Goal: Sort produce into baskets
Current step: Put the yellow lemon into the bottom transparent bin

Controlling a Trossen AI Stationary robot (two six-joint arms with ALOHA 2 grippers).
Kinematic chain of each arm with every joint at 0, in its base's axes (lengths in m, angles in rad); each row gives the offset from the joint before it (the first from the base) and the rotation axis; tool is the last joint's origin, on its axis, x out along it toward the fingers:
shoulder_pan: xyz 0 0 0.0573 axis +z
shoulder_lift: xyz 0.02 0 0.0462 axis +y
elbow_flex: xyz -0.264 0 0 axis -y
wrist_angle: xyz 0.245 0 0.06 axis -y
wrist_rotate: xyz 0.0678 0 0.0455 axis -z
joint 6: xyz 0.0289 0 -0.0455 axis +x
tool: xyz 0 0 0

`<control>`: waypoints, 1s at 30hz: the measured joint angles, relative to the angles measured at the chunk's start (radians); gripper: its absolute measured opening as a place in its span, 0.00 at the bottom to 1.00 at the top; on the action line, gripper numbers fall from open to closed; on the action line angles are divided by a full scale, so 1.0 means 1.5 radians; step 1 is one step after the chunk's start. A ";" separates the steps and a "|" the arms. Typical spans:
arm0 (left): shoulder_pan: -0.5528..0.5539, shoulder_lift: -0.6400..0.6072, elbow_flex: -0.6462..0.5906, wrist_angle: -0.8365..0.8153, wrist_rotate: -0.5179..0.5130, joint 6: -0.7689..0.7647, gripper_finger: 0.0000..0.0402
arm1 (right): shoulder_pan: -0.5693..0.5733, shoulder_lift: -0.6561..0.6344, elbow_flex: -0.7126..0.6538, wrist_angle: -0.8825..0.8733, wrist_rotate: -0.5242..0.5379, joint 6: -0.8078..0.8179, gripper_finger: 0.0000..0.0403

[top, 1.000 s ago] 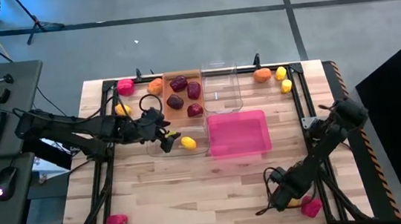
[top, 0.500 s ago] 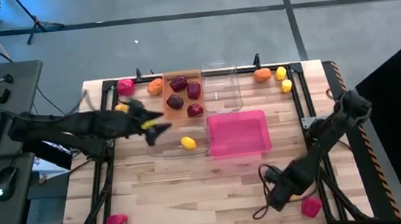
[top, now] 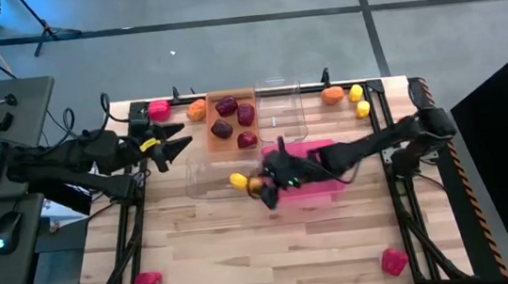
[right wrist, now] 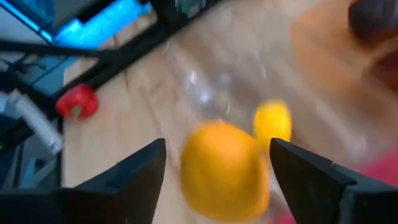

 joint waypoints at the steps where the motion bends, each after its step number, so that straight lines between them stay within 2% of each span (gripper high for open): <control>1: 0.000 0.005 0.000 0.000 0.000 -0.004 0.80 | -0.016 0.010 0.000 0.028 0.000 -0.022 0.69; 7: 0.000 0.021 0.000 -0.001 0.000 -0.010 0.80 | -0.078 0.044 0.000 0.095 -0.002 -0.048 0.70; 12: 0.000 0.025 0.000 -0.001 0.000 0.004 0.80 | -0.090 0.013 -0.001 0.084 0.000 -0.072 0.71; 15: 0.000 0.025 0.000 0.000 0.000 0.013 0.80 | -0.097 -0.040 0.000 0.023 0.037 -0.080 0.71; 19: 0.001 0.025 0.000 -0.001 -0.008 0.013 0.80 | -0.108 -0.108 0.000 -0.155 0.136 -0.050 0.71; 22: 0.001 0.034 0.000 -0.008 -0.009 0.010 0.80 | -0.118 -0.149 -0.010 -0.302 0.222 0.026 0.71; 24: 0.001 0.042 0.000 -0.017 -0.008 0.008 0.80 | -0.134 -0.169 -0.035 -0.376 0.249 0.095 0.71; 27: 0.001 0.055 0.000 -0.020 -0.007 0.008 0.80 | -0.175 -0.196 -0.097 -0.461 0.257 0.263 0.71; 30: 0.004 0.073 0.000 -0.016 -0.007 0.008 0.80 | -0.235 -0.216 -0.174 -0.477 0.218 0.388 0.71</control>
